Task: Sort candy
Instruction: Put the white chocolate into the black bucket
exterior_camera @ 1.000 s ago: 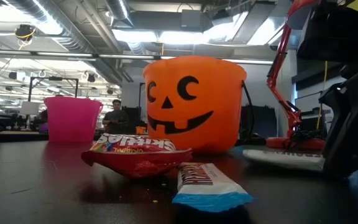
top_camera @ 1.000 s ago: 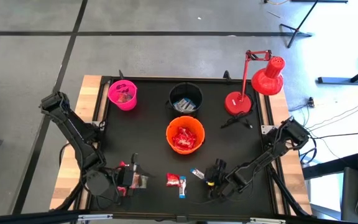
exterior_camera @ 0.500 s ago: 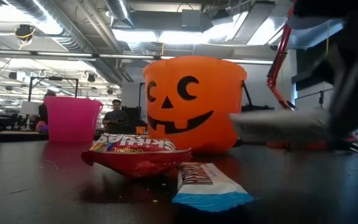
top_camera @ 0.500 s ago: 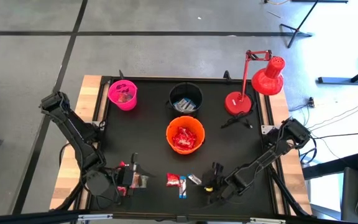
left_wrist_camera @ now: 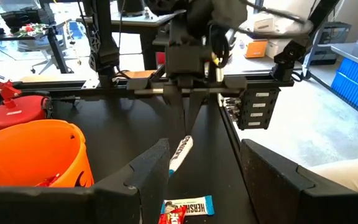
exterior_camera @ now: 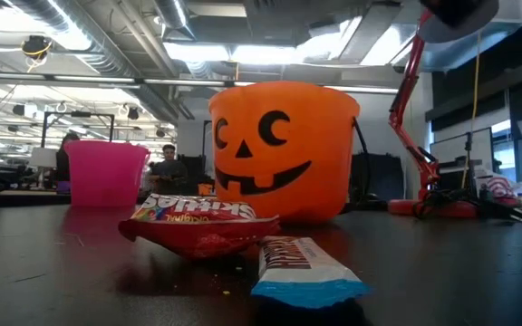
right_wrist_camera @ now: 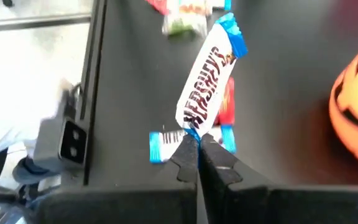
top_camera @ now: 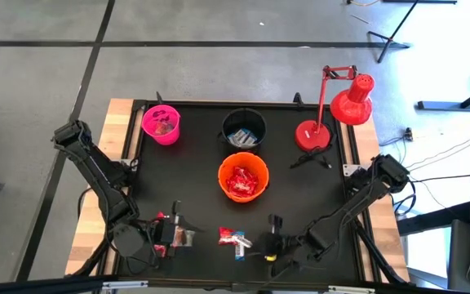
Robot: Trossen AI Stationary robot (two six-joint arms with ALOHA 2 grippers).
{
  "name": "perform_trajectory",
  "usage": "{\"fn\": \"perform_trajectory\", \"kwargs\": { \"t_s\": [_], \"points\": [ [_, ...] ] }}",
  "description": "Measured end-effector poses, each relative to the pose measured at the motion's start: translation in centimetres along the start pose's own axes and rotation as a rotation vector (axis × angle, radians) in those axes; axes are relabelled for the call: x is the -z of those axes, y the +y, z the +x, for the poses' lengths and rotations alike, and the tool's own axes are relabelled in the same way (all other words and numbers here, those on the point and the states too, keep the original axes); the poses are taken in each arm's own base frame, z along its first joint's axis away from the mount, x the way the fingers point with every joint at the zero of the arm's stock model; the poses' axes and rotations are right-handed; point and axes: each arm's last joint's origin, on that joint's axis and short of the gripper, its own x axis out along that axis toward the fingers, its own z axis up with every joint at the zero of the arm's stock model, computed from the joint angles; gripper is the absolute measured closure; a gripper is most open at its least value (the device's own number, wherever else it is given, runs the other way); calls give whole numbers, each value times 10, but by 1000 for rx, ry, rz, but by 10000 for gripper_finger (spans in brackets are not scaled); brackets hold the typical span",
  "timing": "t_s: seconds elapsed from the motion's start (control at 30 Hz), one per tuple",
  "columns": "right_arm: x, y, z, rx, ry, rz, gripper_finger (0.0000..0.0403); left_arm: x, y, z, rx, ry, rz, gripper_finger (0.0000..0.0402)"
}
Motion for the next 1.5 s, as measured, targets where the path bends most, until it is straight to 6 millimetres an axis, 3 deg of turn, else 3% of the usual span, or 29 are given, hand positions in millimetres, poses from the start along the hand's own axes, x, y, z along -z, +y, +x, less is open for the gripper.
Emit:
{"fn": "perform_trajectory", "kwargs": {
  "t_s": [0.23, 0.4, 0.57, 0.67, 0.87, 1.1, 1.3, 1.4, 1.5],
  "points": [
    [-26, 6, -14, 69, -90, -87, 402, 1, 0, 0, -1, 5, 6, 215],
    [-57, 2, -28, 191, -172, -135, 402, 1, 0, 0, -1, 5, 5, 215],
    [-90, -11, -40, 343, -262, -120, 403, 1, 0, 0, -1, 5, 5, 215],
    [-105, -29, -38, 435, -271, -98, 403, 1, 0, 0, -1, 5, 5, 215],
    [-129, -90, -19, 565, -173, -45, 403, 1, 0, 0, -1, 5, 5, 215],
    [-150, -207, 2, 648, 47, 68, 403, 1, 0, 0, -1, 5, 5, 215],
    [-154, -298, 1, 544, 174, 233, 403, 1, 0, 0, -8, 3, 14, 215],
    [-151, -324, -2, 432, 221, 325, 402, 1, 0, 0, -8, 3, 15, 215],
    [-149, -332, -3, 302, 247, 377, 399, 1, 0, 0, -9, 5, 18, 215]
  ]
}}
